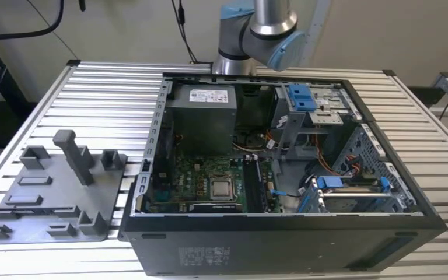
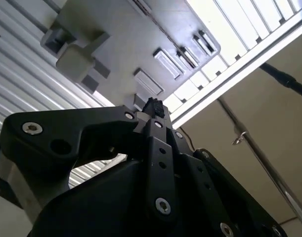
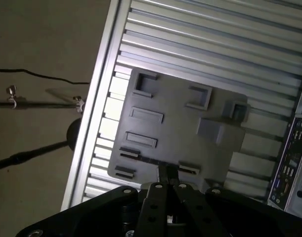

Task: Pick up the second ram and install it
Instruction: 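Pick up the second ram and move it above second insertion slot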

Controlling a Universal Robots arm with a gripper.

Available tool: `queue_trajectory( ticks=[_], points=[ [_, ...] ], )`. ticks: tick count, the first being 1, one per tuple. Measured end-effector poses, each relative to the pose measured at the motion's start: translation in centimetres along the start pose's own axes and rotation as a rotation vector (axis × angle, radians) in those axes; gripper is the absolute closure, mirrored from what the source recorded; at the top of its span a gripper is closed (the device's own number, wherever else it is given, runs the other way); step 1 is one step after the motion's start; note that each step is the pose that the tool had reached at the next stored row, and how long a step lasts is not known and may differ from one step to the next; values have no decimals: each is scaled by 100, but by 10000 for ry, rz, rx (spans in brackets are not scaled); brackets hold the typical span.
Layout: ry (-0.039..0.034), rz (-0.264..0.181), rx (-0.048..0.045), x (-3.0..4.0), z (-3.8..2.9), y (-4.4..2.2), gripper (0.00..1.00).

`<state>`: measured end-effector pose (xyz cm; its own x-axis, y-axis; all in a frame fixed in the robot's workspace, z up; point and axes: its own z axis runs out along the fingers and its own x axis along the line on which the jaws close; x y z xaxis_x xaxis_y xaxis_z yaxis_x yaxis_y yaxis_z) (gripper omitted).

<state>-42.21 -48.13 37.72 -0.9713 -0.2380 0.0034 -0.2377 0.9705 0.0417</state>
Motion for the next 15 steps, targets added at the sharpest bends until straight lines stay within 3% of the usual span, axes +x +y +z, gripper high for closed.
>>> queue_trajectory(
  ticks=[5,15],
  points=[
    [8,-189,1,0,0,0,89],
    [71,-1477,39,0,1,1,89]
  ],
)
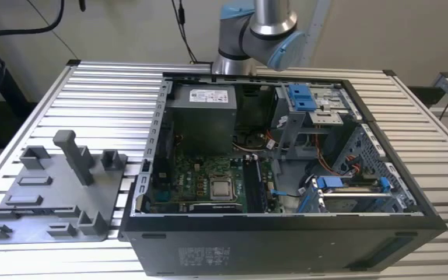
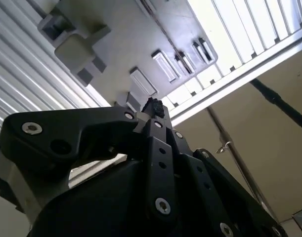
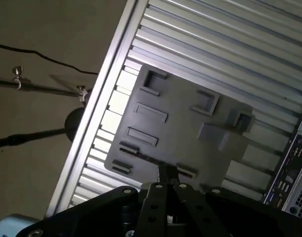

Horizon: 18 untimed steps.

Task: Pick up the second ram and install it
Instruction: 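Pick up the second ram and move it above second insertion slot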

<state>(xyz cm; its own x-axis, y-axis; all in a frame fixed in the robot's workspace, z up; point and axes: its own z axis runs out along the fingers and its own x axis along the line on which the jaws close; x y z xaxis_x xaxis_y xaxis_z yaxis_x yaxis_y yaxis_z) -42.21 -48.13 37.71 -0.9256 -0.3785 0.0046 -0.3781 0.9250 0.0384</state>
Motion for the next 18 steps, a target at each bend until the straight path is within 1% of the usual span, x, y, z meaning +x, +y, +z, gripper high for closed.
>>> queue_trajectory(
  ticks=[18],
  points=[
    [83,-2154,11,0,0,0,89]
  ],
)
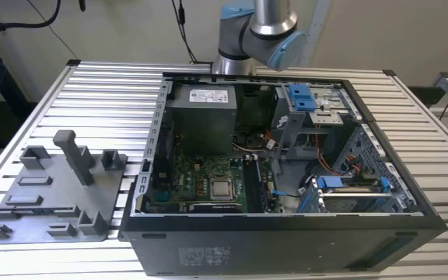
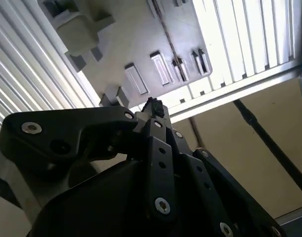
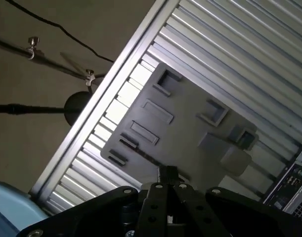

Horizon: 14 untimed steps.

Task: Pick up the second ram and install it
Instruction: 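Pick up the second ram and move it above second insertion slot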

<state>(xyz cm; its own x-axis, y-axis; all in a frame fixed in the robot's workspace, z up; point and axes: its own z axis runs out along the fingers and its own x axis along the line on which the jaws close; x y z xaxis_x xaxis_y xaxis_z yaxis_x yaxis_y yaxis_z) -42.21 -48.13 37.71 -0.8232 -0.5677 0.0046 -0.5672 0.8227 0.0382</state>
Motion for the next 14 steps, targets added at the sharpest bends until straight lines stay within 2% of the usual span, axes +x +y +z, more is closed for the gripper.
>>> queue_trajectory(
  ticks=[6,14],
  points=[
    [32,-815,5,0,0,0,89],
    [93,-2170,24,0,2,1,89]
  ],
)
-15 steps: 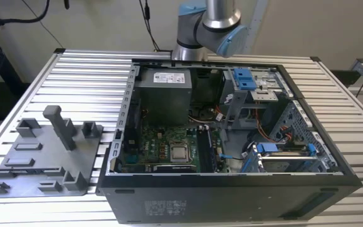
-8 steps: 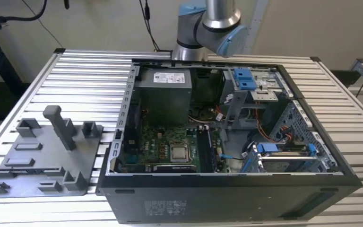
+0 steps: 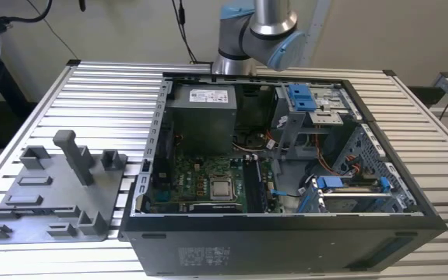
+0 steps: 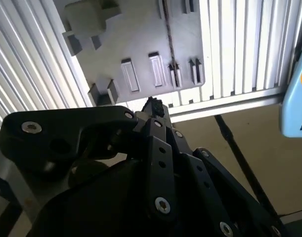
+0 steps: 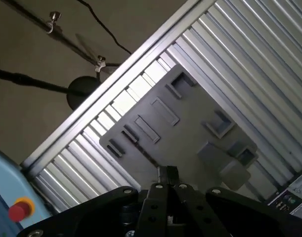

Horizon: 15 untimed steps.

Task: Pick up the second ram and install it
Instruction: 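Pick up the second ram and move it above second insertion slot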

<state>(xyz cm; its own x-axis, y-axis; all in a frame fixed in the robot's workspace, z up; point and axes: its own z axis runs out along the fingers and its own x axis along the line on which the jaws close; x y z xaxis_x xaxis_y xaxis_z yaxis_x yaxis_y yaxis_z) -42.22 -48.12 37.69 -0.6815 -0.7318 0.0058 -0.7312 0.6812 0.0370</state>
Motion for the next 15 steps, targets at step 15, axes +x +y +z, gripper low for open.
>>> queue_trajectory(
  ticks=[15],
  points=[
    [112,-2733,26,0,7,0,89]
  ],
)
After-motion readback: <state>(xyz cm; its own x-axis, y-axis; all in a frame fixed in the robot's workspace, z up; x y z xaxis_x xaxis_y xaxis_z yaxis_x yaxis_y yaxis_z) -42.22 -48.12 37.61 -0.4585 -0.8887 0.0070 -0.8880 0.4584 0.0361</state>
